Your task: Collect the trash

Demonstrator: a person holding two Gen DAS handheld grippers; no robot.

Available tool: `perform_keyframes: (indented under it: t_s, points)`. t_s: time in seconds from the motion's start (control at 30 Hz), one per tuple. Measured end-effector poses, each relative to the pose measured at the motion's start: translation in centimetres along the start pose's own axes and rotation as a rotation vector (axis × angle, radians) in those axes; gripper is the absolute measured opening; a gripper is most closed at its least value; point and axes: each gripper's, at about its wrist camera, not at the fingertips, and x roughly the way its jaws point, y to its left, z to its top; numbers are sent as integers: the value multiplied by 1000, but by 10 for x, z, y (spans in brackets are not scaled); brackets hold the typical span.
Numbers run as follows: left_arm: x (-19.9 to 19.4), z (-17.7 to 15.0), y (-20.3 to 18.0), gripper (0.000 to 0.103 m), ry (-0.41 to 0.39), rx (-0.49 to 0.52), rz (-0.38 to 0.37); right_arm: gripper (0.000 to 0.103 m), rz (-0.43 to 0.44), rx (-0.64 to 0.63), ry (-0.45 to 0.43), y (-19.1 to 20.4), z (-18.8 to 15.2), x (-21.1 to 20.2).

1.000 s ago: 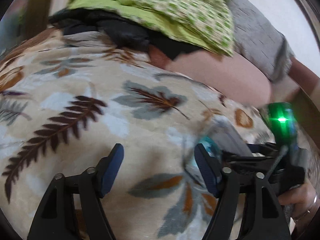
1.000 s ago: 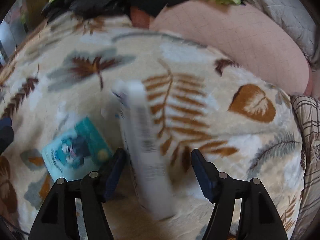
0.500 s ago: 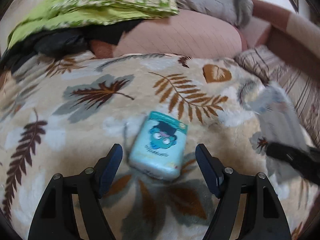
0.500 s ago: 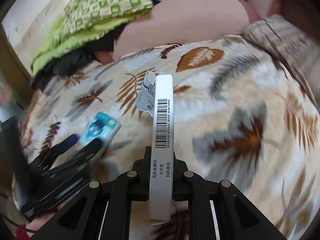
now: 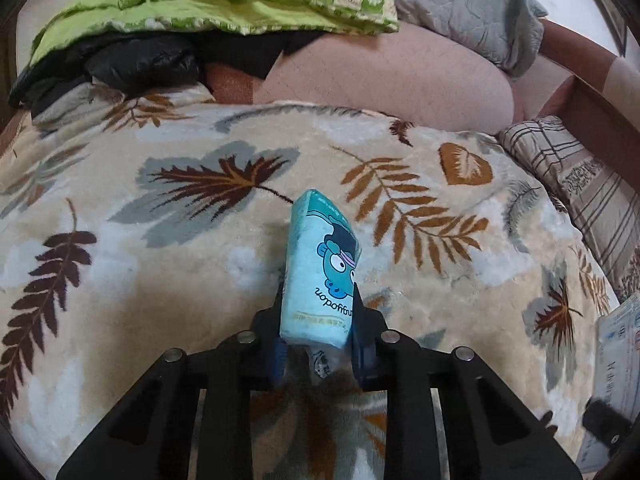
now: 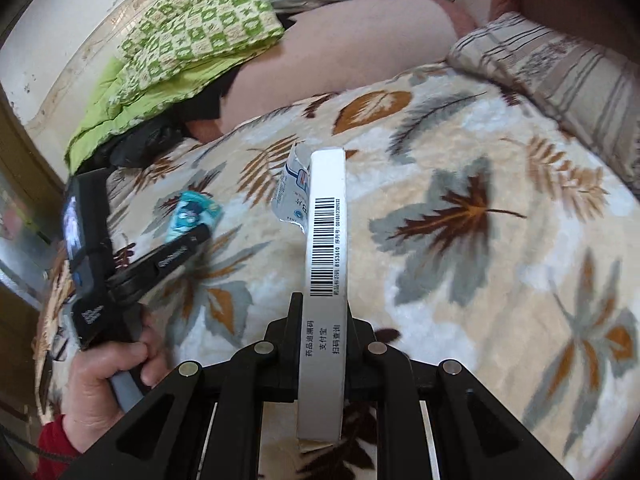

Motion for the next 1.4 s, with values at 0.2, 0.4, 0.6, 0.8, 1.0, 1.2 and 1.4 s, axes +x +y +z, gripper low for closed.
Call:
perform_keyframes:
  t_s: [0.2,0.4,0.6,0.8,1.0,1.2,1.4]
  points:
    - [-22,-10,-5,22,-44,25,-18,15,-48,12,-38,-7,-28,-29]
    - [-51,-26,-12,22,-86,66,-8,15,-131,-60,-58,-8,-39,-29]
    - [-76,-46,-25,22,-84,118,-22,15,-143,-39,-63,-21,-36,-26]
    - [-103,-66,-40,22,-87,165,-53,15,-130,-1,-73,-28,-36,-32]
    - [-127,-85,-46,22,-79,200,-74,15,-123,8,-87,-27,-44,-45]
    - [-142,-97,-50,22,-77,225,-83,15,-111,1,-95,-20,-58,-59]
    - [-159,-105,-56,22,-87,242,-97,15,-89,0,-117,-19,-71,-77]
